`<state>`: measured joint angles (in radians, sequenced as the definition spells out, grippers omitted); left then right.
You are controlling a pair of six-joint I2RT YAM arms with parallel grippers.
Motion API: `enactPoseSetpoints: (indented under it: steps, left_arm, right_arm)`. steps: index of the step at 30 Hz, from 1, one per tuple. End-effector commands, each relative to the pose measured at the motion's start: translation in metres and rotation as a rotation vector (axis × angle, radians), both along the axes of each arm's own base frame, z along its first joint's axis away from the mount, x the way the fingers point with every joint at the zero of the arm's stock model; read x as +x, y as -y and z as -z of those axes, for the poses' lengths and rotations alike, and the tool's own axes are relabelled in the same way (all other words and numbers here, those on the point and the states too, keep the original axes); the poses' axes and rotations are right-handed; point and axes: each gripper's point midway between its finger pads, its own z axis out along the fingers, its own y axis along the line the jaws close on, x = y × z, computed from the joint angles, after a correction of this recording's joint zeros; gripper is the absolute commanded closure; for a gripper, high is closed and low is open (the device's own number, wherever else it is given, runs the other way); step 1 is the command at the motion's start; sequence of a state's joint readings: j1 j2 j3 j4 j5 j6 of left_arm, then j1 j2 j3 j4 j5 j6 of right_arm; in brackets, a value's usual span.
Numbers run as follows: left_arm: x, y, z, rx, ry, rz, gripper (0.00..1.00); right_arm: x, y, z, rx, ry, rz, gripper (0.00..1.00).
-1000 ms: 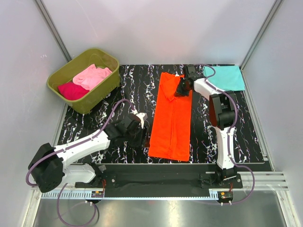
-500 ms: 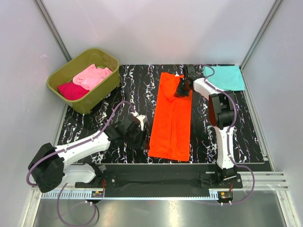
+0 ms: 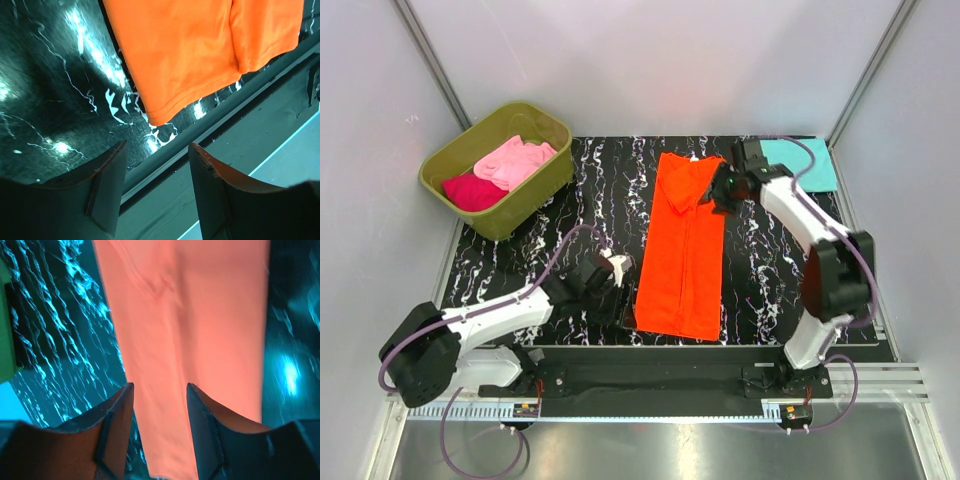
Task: Fold and stack the t-shirts
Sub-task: Fold the tshirt
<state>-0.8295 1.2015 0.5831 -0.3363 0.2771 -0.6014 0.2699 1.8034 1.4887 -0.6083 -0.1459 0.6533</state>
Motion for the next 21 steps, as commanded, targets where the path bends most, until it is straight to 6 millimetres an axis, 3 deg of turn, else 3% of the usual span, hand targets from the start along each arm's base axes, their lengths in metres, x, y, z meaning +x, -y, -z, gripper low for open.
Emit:
enactPoseSetpoints:
  steps: [1, 2, 3, 4, 5, 6, 7, 8, 10, 12, 17, 21]
  left_arm:
    - [-0.003, 0.015, -0.005, -0.087, 0.007, 0.033, 0.44]
    - [-0.003, 0.016, -0.004, -0.091, 0.005, 0.032, 0.44]
    - [-0.004, 0.016, -0.003, -0.093, 0.002, 0.031, 0.44]
    - [-0.003, 0.018, -0.003, -0.101, 0.005, 0.03, 0.45]
    - [-0.005, 0.017, 0.0, -0.095, 0.0, 0.033, 0.45]
    - [-0.005, 0.018, 0.002, -0.092, -0.004, 0.031, 0.46]
    - [-0.006, 0.017, 0.003, -0.088, -0.003, 0.034, 0.46]
    - [-0.006, 0.017, 0.006, -0.081, -0.004, 0.032, 0.47]
    - [-0.005, 0.017, 0.009, -0.072, 0.002, 0.022, 0.47]
    - [-0.003, 0.017, 0.012, -0.068, 0.001, 0.019, 0.47]
    - [0.004, 0.02, 0.019, -0.048, 0.002, -0.008, 0.49]
    - [0.01, 0.022, 0.019, -0.051, 0.019, -0.034, 0.5]
  right_arm:
    - [-0.071, 0.018, 0.003, -0.016, -0.113, 0.1, 0.46]
    - [-0.086, 0.021, 0.008, -0.015, -0.133, 0.114, 0.45]
    - [-0.114, 0.03, 0.032, -0.038, -0.209, 0.138, 0.45]
    - [-0.129, 0.03, 0.026, -0.016, -0.204, 0.156, 0.45]
    - [-0.143, 0.03, 0.032, -0.012, -0.228, 0.146, 0.45]
    - [-0.171, 0.034, 0.049, -0.023, -0.311, 0.138, 0.45]
    - [-0.184, 0.037, 0.045, -0.018, -0.314, 0.155, 0.45]
    - [-0.205, 0.041, 0.058, -0.034, -0.358, 0.167, 0.45]
    - [-0.226, 0.031, 0.054, 0.001, -0.341, 0.153, 0.45]
    - [-0.253, 0.035, 0.065, -0.015, -0.408, 0.144, 0.45]
    - [-0.292, 0.038, 0.078, 0.043, -0.44, 0.185, 0.44]
    - [-0.303, 0.034, 0.089, 0.085, -0.441, 0.2, 0.45]
